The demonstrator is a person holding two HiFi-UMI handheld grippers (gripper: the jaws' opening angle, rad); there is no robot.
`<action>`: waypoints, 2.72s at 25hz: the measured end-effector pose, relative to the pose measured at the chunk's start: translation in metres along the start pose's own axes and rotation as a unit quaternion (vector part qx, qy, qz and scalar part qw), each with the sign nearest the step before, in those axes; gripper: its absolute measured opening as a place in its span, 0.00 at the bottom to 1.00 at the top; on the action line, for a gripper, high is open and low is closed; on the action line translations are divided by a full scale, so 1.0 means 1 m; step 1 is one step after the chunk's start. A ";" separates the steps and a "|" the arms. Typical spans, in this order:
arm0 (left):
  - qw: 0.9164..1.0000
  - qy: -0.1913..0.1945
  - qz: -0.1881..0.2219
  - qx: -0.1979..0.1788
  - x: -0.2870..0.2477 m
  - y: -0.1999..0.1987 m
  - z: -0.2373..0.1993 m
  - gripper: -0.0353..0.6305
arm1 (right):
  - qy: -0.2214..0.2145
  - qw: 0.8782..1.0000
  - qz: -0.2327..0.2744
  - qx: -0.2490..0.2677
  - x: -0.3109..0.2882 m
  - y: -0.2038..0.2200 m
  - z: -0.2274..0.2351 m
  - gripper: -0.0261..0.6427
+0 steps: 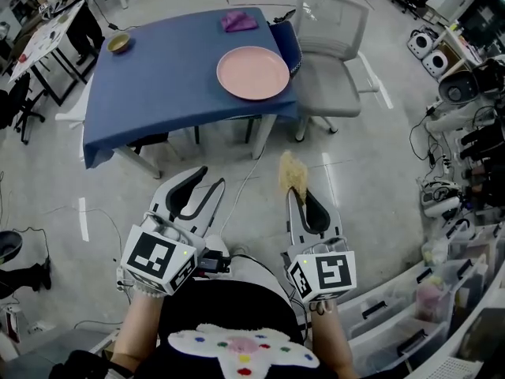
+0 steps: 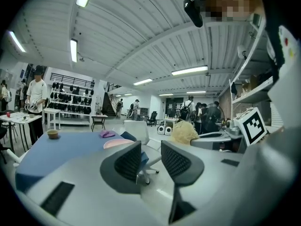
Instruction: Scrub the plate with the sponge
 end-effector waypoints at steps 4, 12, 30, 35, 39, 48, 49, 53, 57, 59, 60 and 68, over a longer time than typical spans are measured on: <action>1.000 -0.004 0.005 0.000 -0.003 -0.003 0.007 0.25 | 0.007 1.000 0.002 -0.002 0.007 0.002 0.011 0.13; 1.000 0.003 0.008 0.000 -0.015 0.000 0.004 0.25 | 0.011 1.000 0.004 0.002 -0.002 0.001 0.015 0.13; 0.999 0.042 0.000 0.006 -0.101 0.002 -0.069 0.25 | 0.052 0.999 -0.012 -0.009 -0.089 -0.011 0.043 0.13; 0.999 0.048 0.002 0.020 -0.124 -0.004 -0.091 0.25 | 0.057 0.998 -0.016 0.002 -0.117 -0.027 0.048 0.13; 0.999 0.048 0.002 0.024 -0.140 -0.004 -0.113 0.25 | 0.060 0.998 -0.019 0.006 -0.144 -0.035 0.050 0.13; 0.998 0.058 0.001 0.034 -0.170 -0.003 -0.167 0.25 | 0.069 0.997 -0.028 0.015 -0.205 -0.045 0.044 0.13; 0.998 0.061 0.001 0.035 -0.173 -0.003 -0.172 0.25 | 0.071 0.997 -0.029 0.013 -0.212 -0.045 0.044 0.13; 0.997 0.062 0.007 0.041 -0.184 -0.002 -0.198 0.25 | 0.075 0.997 -0.032 0.007 -0.237 -0.046 0.040 0.13; 0.997 0.070 0.003 0.044 -0.194 0.001 -0.214 0.25 | 0.078 0.996 -0.034 0.017 -0.256 -0.051 0.036 0.13; 0.996 0.079 -0.001 0.044 -0.198 0.004 -0.220 0.25 | 0.082 0.996 -0.035 0.018 -0.263 -0.051 0.036 0.13; 0.996 0.082 -0.002 0.044 -0.200 0.005 -0.222 0.25 | 0.084 0.996 -0.036 0.017 -0.266 -0.050 0.035 0.13; 0.996 0.072 -0.021 0.041 -0.210 0.022 -0.232 0.25 | 0.085 0.995 -0.051 0.008 -0.280 -0.043 0.039 0.13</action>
Point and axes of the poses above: the fingertips, and each gripper's own axes: x backward along the fingers, z to its right, y out of its underside, the point moved 6 cm from there along x, backward along the fingers, and after that the axes turned 12 degrees about -x, right-handed, at the moved point
